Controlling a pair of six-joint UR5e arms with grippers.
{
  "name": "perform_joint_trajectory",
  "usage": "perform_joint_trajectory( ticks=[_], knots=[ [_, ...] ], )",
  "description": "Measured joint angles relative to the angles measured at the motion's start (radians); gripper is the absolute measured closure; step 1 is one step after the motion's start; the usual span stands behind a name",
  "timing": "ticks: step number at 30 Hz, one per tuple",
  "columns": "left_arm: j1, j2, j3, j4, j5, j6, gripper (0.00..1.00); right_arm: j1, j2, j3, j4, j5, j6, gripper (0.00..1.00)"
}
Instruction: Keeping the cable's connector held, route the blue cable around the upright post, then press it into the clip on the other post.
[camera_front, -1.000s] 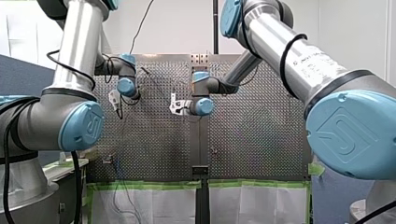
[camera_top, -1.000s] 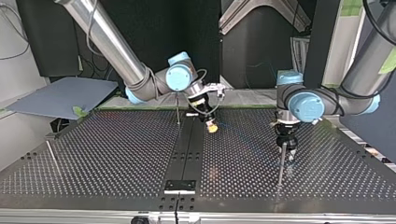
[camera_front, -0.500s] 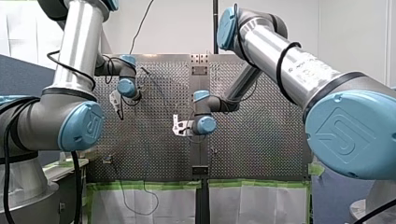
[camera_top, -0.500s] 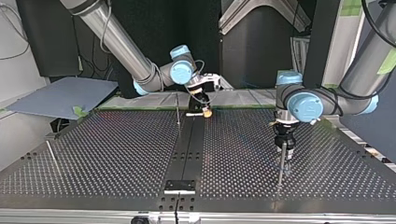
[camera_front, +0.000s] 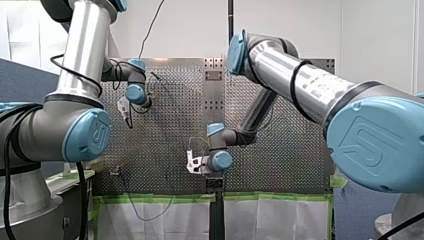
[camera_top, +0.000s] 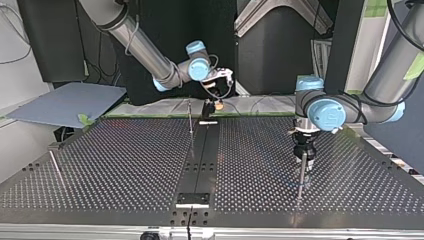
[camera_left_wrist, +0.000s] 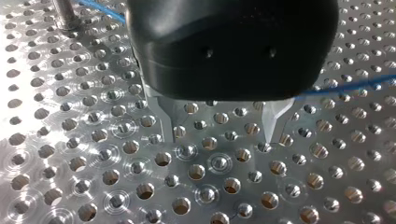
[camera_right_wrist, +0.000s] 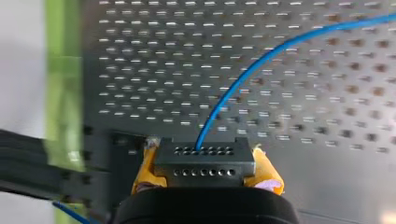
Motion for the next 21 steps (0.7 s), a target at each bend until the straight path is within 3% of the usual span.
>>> perform_joint_trajectory(
  ticks=[8,14,21],
  knots=[
    [0.000,0.000,0.000,0.002,0.000,-0.005,0.10,0.000,0.058,0.010,-0.042,0.013,0.008,1.00],
    [0.000,0.000,0.000,0.003,-0.001,-0.005,0.10,-0.006,0.072,0.033,-0.089,0.018,0.029,1.00],
    [0.000,0.000,0.000,0.003,-0.001,-0.005,0.10,-0.008,0.083,0.037,-0.103,0.019,0.031,1.00]
  ],
)
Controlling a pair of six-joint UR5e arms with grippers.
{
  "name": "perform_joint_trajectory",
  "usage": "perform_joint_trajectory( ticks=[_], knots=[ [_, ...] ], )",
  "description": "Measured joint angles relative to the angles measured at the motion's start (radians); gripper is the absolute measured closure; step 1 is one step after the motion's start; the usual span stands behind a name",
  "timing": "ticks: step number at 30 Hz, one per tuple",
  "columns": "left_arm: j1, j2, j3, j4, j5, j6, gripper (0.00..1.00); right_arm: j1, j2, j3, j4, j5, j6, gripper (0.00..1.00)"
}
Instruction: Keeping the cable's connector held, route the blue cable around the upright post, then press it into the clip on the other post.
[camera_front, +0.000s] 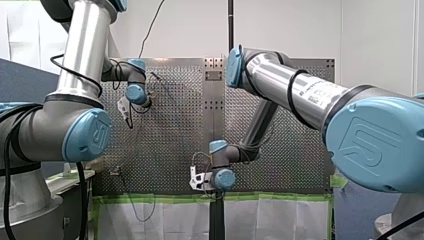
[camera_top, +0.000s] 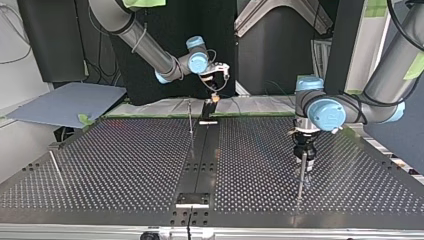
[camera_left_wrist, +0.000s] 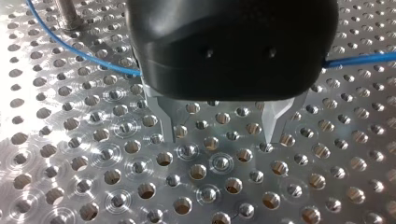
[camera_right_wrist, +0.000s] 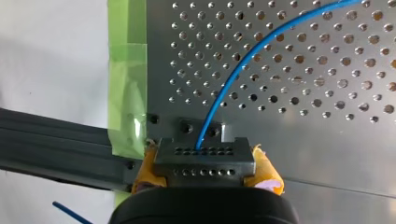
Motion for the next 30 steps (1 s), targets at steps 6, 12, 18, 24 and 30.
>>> perform_joint_trajectory(
  ticks=[6,12,18,24,30],
  knots=[
    [0.000,-0.001,0.000,0.000,0.000,0.000,0.10,0.000,0.055,0.002,-0.013,0.007,-0.003,1.00],
    [-0.001,0.000,0.000,0.000,-0.001,0.000,0.10,-0.004,0.096,0.032,-0.055,0.022,0.009,1.00],
    [-0.001,0.000,0.000,0.000,-0.002,0.000,0.10,-0.014,0.104,0.073,-0.109,0.046,0.019,1.00],
    [-0.001,-0.001,0.000,0.000,-0.003,-0.001,0.10,-0.036,0.105,0.124,-0.171,0.069,0.024,1.00],
    [-0.001,-0.001,0.000,0.000,-0.003,-0.003,0.10,-0.056,0.105,0.176,-0.236,0.088,0.026,1.00]
  ],
)
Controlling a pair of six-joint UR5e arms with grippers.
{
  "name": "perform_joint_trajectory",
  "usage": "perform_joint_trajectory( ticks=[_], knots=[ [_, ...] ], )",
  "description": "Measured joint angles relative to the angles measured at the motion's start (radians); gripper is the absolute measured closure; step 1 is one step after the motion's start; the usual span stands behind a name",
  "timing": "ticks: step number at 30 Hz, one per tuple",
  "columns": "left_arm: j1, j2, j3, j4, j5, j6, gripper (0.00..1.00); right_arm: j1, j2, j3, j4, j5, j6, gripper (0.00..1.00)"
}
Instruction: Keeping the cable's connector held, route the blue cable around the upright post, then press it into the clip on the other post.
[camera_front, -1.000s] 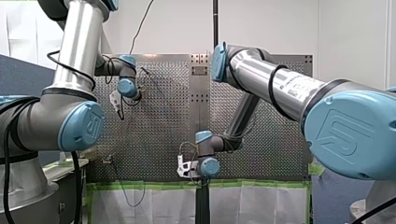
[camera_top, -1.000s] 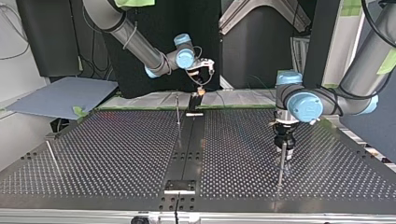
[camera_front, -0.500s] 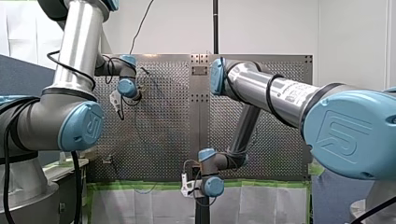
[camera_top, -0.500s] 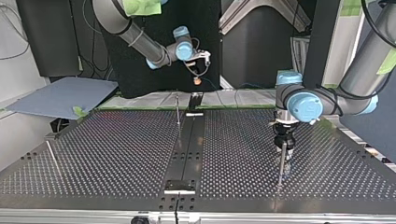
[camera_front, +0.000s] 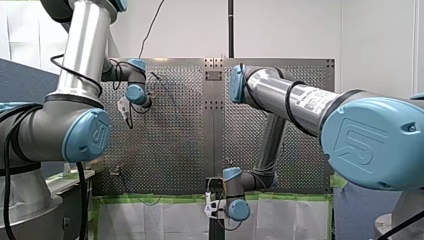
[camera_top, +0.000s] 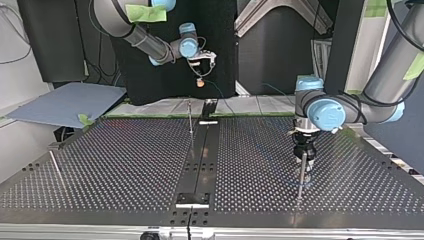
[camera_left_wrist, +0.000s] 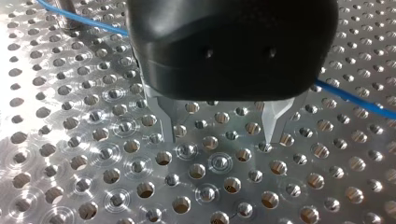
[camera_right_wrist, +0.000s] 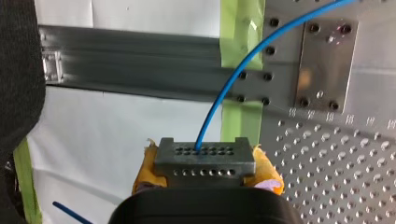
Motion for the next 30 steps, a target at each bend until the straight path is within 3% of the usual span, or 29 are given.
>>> perform_joint_trajectory(
  ticks=[13,19,30],
  knots=[
    [-0.001,0.001,0.000,0.000,0.000,-0.006,0.10,-0.047,0.000,0.133,-0.139,0.019,0.016,1.00],
    [-0.001,0.000,0.000,0.000,-0.001,-0.010,0.10,-0.055,-0.007,0.182,-0.202,0.023,-0.006,1.00],
    [0.000,0.000,0.000,0.002,-0.002,-0.022,0.10,-0.089,-0.094,0.289,-0.311,0.033,-0.004,1.00]
  ],
)
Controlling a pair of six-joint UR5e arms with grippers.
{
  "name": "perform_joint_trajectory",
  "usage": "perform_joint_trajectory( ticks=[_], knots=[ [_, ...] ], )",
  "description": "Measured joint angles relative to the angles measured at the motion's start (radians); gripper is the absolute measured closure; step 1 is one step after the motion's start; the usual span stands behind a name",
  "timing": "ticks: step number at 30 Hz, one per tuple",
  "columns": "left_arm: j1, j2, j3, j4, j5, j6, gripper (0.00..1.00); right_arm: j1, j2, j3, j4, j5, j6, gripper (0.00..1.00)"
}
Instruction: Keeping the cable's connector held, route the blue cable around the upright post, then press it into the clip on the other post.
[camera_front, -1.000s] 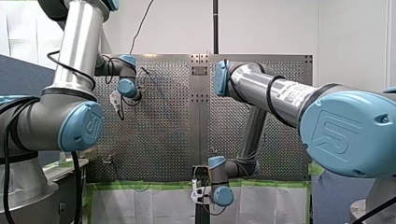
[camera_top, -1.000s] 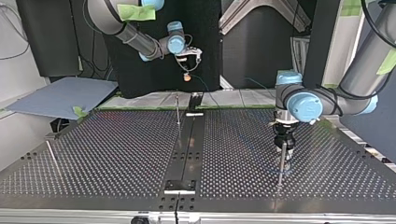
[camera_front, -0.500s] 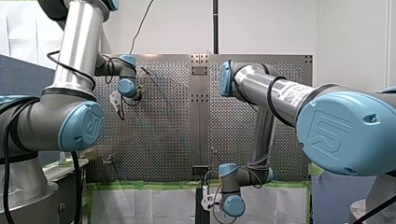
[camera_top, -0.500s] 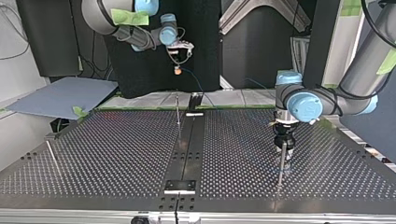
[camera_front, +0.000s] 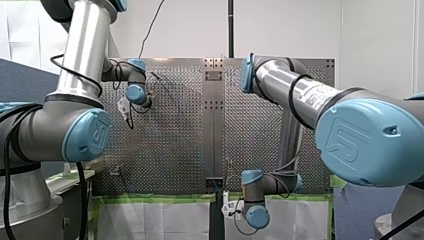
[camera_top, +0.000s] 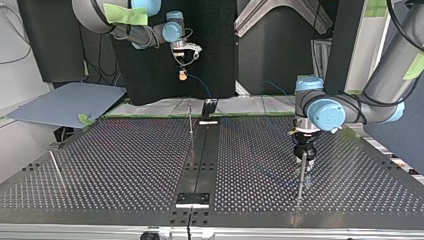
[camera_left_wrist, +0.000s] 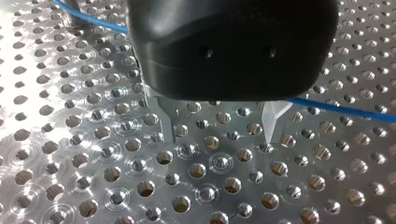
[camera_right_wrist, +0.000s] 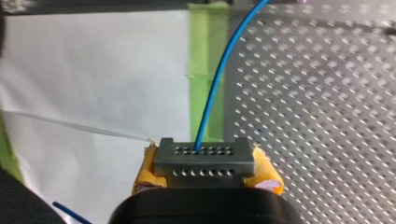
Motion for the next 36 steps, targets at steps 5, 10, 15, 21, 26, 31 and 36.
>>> perform_joint_trajectory(
  ticks=[5,10,15,21,26,31,36],
  knots=[
    [0.001,0.000,0.000,-0.001,0.000,-0.004,0.10,-0.016,-0.052,0.052,-0.052,0.008,-0.003,1.00],
    [0.004,0.000,0.000,-0.001,-0.004,-0.006,0.10,-0.033,-0.104,0.104,-0.104,0.013,-0.003,1.00],
    [0.004,0.000,0.000,-0.003,-0.012,-0.007,0.10,-0.051,-0.147,0.159,-0.160,0.018,0.001,1.00],
    [0.003,0.001,0.000,-0.022,-0.016,-0.048,0.10,-0.071,-0.156,0.219,-0.220,0.018,0.006,1.00],
    [0.000,0.001,0.000,-0.042,-0.014,-0.099,0.08,-0.085,-0.156,0.268,-0.269,0.015,0.006,1.00],
    [-0.002,0.001,0.000,-0.065,-0.005,-0.153,0.02,-0.092,-0.156,0.312,-0.296,0.013,0.000,1.00],
    [-0.001,0.001,0.000,-0.082,0.034,-0.208,0.02,-0.097,-0.156,0.346,-0.299,0.012,-0.005,1.00]
  ],
)
